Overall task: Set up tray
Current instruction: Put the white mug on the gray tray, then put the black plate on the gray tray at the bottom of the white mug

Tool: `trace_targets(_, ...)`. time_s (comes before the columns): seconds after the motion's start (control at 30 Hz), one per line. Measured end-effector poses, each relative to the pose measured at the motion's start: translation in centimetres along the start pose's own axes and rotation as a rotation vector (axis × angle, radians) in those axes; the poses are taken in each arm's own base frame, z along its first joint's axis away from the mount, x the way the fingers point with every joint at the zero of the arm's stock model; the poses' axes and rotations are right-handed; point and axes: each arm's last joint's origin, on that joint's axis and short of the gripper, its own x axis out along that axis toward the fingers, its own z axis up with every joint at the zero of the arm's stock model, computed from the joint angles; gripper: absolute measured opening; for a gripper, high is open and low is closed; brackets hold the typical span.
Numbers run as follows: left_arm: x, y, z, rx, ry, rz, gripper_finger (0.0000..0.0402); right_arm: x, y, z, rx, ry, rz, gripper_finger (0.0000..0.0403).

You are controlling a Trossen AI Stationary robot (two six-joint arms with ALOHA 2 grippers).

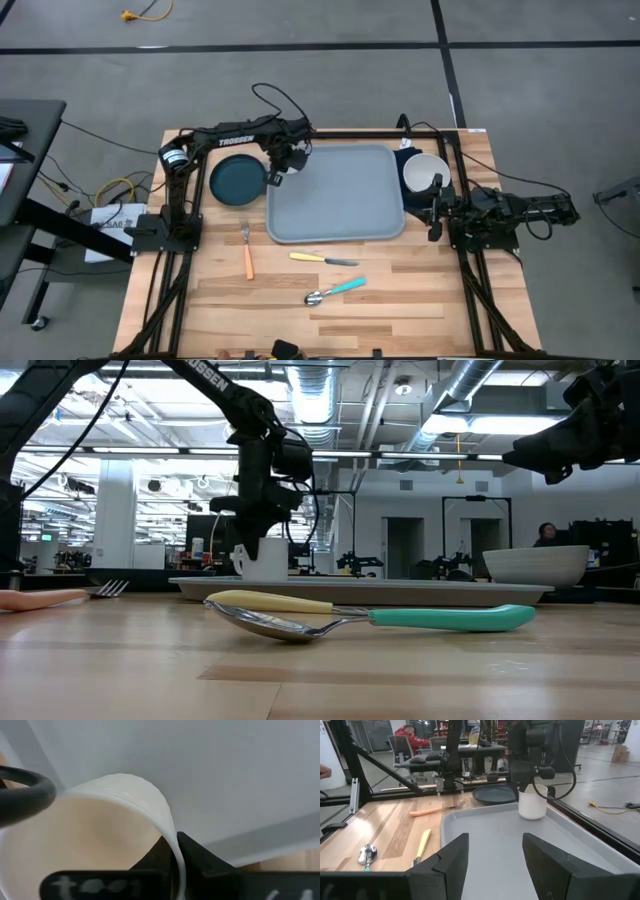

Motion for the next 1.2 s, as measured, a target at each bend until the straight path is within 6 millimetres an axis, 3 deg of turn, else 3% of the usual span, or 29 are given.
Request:
trace_targets(0.3,0.1,0.0,0.0,-0.055,0.007,-0.005,0.0036,0.0,0.0,0.0,-0.001,0.000,0.001,0.0178)
trace_targets(0.8,0.1,-0.3,0.2,-0.059,0.045,0.020,0.0125,0.0,0.0,0.0,-0.002,0.000,0.000,0.0178)
trace_targets(1.2,-1.0,-0.1,0.4,-0.082,0.059,0.026,0.0158,0.0,0.0,0.0,-0.002,0.000,0.001,0.0178)
